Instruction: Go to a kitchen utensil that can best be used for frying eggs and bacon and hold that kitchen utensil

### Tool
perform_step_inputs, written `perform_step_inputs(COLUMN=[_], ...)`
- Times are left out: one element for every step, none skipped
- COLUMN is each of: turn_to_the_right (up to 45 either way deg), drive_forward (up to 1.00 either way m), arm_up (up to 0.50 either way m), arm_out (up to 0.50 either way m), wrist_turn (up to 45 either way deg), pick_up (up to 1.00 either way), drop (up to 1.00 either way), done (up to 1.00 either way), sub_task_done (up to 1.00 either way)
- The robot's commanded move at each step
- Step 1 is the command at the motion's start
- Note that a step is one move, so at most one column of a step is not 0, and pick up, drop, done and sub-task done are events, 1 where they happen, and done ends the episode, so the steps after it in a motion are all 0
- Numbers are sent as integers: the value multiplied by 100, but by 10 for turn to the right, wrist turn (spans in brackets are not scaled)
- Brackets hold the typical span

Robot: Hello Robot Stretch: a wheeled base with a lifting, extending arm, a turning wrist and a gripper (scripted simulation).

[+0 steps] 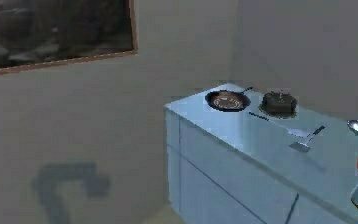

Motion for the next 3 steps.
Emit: perform_step_inputs(turn_to_the_right=[0,-450,-210], drive_forward=[35,0,0], arm_up=[0,0,0], arm_out=[0,0,0], wrist_turn=[0,0,0], pick_up=[0,0,0], drop=[0,0,0], done=[0,0,0], sub_task_done=[0,0,0])
